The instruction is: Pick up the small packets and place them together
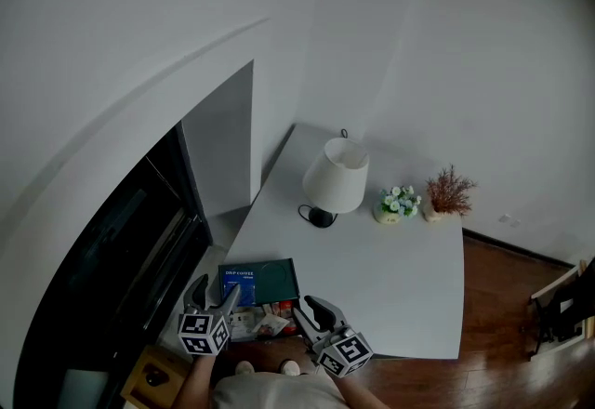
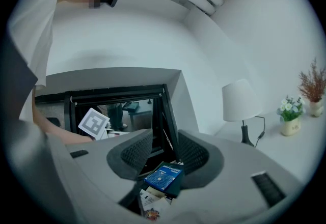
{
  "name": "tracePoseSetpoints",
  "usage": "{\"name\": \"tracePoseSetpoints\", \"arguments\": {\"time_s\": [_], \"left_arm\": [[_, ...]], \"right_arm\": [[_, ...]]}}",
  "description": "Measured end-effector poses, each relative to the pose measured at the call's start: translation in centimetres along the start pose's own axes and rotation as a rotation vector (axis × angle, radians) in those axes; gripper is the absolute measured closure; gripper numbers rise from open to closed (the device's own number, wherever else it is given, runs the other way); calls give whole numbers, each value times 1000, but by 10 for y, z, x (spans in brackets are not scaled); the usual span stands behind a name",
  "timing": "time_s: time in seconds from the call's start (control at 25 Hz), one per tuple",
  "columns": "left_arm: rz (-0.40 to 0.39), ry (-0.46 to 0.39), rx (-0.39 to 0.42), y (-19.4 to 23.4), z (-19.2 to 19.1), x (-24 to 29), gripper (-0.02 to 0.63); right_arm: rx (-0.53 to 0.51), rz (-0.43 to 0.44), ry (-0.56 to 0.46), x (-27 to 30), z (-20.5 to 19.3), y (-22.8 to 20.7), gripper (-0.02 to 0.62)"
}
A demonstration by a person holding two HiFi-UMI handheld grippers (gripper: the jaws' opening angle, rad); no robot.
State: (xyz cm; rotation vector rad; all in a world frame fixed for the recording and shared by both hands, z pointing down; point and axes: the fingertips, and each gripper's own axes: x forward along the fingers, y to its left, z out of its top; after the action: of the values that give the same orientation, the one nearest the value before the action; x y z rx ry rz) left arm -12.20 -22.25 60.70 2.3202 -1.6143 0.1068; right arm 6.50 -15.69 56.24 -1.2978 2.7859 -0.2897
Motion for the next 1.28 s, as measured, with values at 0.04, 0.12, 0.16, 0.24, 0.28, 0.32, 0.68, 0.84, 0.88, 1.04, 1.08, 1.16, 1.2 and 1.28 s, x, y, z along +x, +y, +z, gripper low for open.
{"name": "tracePoseSetpoints", "arguments": {"time_s": [0.04,0.12,0.16,0.24,0.28,0.32,0.68,0.84,0.88,1.04,1.08,1.16,1.2,1.28], "left_arm": [[3,-47,35,-5,13,-10,250],[29,-127,104,-11,35,-30,250],[53,-164,131,-12,43,-41,250],[114,-238,155,-10,56,-61,235],[140,-265,148,-6,58,-69,202],[156,-274,131,-3,57,-75,202],[160,-218,122,2,43,-90,303],[53,-185,174,-21,34,-79,318],[34,-176,178,-26,33,-77,315],[-2,-142,178,-38,18,-68,304],[-18,-110,188,-41,9,-64,304],[-71,-6,220,-47,-20,-52,304],[-102,57,236,-49,-39,-44,304],[-161,187,265,-54,-80,-31,304]], "right_arm": [[-3,-2,-8,0,2,-1,442],[-16,-6,-23,-1,7,-2,442],[-25,-8,-28,-2,8,-2,442],[-40,-13,-34,-3,12,-3,442],[-45,-17,-38,-3,14,-4,442],[-47,-22,-41,-4,15,-6,442],[-29,-58,-37,-13,11,-16,442],[-22,-68,-30,-18,9,-17,442],[-22,-69,-29,-19,9,-17,442],[-17,-79,-28,-24,8,-19,442],[-16,-83,-27,-25,7,-19,442],[-13,-87,-24,-28,5,-18,442],[-11,-87,-22,-29,3,-18,442],[-9,-81,-15,-29,1,-15,442]]}}
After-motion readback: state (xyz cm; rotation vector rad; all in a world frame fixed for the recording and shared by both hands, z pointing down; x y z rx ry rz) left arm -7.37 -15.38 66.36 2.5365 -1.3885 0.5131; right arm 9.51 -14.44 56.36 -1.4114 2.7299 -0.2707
